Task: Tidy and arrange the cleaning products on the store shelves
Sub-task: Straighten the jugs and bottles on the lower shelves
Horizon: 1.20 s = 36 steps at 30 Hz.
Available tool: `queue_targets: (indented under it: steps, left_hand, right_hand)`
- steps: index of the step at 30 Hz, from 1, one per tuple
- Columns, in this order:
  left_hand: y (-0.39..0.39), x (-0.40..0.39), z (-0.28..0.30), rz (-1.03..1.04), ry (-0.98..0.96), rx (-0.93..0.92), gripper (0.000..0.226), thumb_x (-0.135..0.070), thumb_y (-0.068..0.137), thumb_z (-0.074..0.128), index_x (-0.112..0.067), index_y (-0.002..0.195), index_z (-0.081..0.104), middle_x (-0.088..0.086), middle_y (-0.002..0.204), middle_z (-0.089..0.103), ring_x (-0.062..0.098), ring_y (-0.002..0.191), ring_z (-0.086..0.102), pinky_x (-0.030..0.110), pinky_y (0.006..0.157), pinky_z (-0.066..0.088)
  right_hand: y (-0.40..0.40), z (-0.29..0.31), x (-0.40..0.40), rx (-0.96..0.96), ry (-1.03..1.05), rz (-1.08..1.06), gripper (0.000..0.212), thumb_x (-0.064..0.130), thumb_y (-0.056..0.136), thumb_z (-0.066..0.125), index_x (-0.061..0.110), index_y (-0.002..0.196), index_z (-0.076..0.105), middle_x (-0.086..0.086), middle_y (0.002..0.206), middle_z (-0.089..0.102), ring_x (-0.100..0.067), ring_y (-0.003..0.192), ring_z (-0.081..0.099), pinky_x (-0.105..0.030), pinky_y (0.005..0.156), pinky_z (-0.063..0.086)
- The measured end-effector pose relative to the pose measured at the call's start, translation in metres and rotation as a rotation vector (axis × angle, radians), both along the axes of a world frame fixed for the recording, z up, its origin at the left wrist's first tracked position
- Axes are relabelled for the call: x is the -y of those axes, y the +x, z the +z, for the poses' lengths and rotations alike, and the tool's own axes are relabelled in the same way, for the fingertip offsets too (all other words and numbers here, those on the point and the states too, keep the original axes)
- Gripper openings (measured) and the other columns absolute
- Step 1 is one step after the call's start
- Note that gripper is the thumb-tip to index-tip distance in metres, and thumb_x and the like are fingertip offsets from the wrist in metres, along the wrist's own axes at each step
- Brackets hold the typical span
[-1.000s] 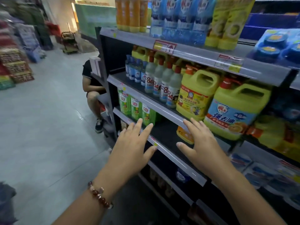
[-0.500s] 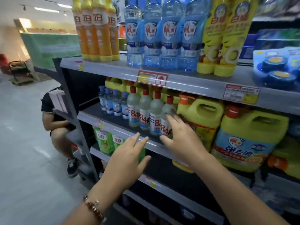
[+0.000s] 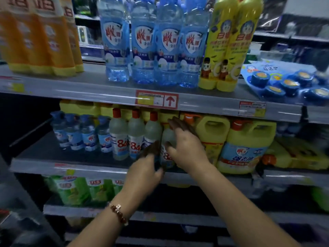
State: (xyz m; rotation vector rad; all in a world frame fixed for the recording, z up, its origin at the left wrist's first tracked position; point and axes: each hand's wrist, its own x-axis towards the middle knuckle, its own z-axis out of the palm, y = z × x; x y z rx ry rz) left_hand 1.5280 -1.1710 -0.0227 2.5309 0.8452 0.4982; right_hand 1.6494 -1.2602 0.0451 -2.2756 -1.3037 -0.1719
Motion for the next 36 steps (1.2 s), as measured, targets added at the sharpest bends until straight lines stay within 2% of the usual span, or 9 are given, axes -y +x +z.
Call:
queue_targets:
  steps: [3, 7, 10, 13, 19, 21, 26, 31, 36]
  left_hand:
    - [0.011, -0.006, 0.001, -0.088, -0.275, 0.266, 0.090, -0.042, 0.086, 0.070, -0.044, 0.158, 0.016, -0.007, 0.155, 0.042, 0.017, 0.138, 0.045, 0.038, 0.108, 0.046]
    - [0.027, -0.009, 0.005, -0.219, -0.359, 0.471, 0.052, -0.027, 0.092, 0.072, -0.053, 0.130, 0.046, -0.021, 0.129, 0.051, 0.006, 0.126, 0.054, 0.016, 0.100, 0.041]
    - [0.019, -0.017, 0.004, -0.284, -0.490, 0.533, 0.050, -0.027, 0.085, 0.080, -0.046, 0.124, 0.056, -0.019, 0.122, 0.067, -0.004, 0.112, 0.064, 0.026, 0.095, 0.054]
    - [-0.009, -0.022, 0.006, -0.157, -0.644, 0.736, 0.042, -0.018, 0.083, 0.082, -0.029, 0.117, 0.062, -0.011, 0.109, 0.072, -0.008, 0.097, 0.068, 0.013, 0.083, 0.055]
    - [-0.082, -0.028, -0.048, 0.153, -1.355, 0.823, 0.053, -0.052, 0.077, 0.069, -0.009, 0.107, 0.064, 0.009, 0.085, 0.073, 0.024, 0.078, 0.071, 0.036, 0.064, 0.060]
    - [-0.106, -0.017, -0.077, 0.277, -1.619, 0.754, 0.056, -0.058, 0.082, 0.059, -0.009, 0.107, 0.061, 0.014, 0.084, 0.065, 0.026, 0.077, 0.066, 0.039, 0.071, 0.055]
    - [-0.164, 0.006, -0.127, 0.489, -2.065, 0.779, 0.053, -0.048, 0.092, 0.053, 0.003, 0.094, 0.065, 0.022, 0.089, 0.066, 0.037, 0.092, 0.063, 0.052, 0.113, 0.039]
    - [-0.198, 0.007, -0.142, 0.451, -2.070, 0.781, 0.056, -0.047, 0.096, 0.052, 0.007, 0.102, 0.066, 0.024, 0.094, 0.066, 0.038, 0.093, 0.064, 0.052, 0.108, 0.042]
    - [-0.202, 0.002, -0.122, 0.204, -1.639, 0.514, 0.059, -0.025, 0.076, 0.061, -0.006, 0.131, 0.055, 0.017, 0.107, 0.062, 0.027, 0.092, 0.062, 0.035, 0.074, 0.052]
  right_hand:
    - [-0.014, -0.020, 0.016, 0.022, 0.166, 0.060, 0.060, 0.026, 0.087, 0.068, 0.018, 0.143, 0.049, -0.002, 0.143, 0.053, -0.022, 0.128, 0.053, -0.035, 0.105, 0.049]
    - [-0.037, -0.033, 0.031, -0.127, 0.289, 0.143, 0.060, 0.019, 0.091, 0.067, 0.027, 0.147, 0.046, 0.016, 0.155, 0.038, 0.004, 0.144, 0.033, -0.014, 0.114, 0.031]
    - [-0.051, -0.041, 0.042, -0.295, 0.358, 0.074, 0.065, 0.019, 0.094, 0.066, 0.036, 0.150, 0.039, 0.028, 0.156, 0.026, 0.020, 0.142, 0.017, -0.001, 0.110, 0.021]
    - [-0.061, -0.050, 0.051, -0.416, 0.265, -0.080, 0.070, 0.035, 0.096, 0.065, 0.049, 0.152, 0.026, 0.031, 0.153, 0.020, 0.020, 0.140, 0.010, -0.009, 0.108, 0.017]
    - [-0.102, -0.078, 0.055, -1.113, -0.038, 0.024, 0.081, 0.035, 0.078, 0.085, 0.026, 0.146, 0.041, 0.013, 0.129, 0.061, -0.002, 0.108, 0.065, -0.022, 0.087, 0.054]
    - [-0.134, -0.101, 0.054, -1.364, 0.014, 0.006, 0.062, 0.027, 0.076, 0.082, 0.022, 0.132, 0.055, 0.002, 0.113, 0.070, -0.007, 0.087, 0.071, -0.028, 0.071, 0.060]
    - [-0.203, -0.146, 0.064, -1.218, -0.157, -0.085, 0.043, 0.021, 0.082, 0.083, 0.032, 0.117, 0.059, 0.009, 0.101, 0.073, 0.001, 0.080, 0.068, -0.020, 0.070, 0.056]
    - [-0.225, -0.149, 0.063, -1.088, -0.404, -0.003, 0.048, 0.046, 0.075, 0.080, 0.048, 0.113, 0.051, 0.023, 0.101, 0.068, 0.006, 0.089, 0.066, -0.020, 0.080, 0.055]
    - [-0.229, -0.168, 0.056, -1.186, -0.409, -0.037, 0.070, 0.054, 0.057, 0.085, 0.045, 0.116, 0.049, 0.012, 0.112, 0.068, -0.002, 0.098, 0.069, -0.034, 0.092, 0.058]
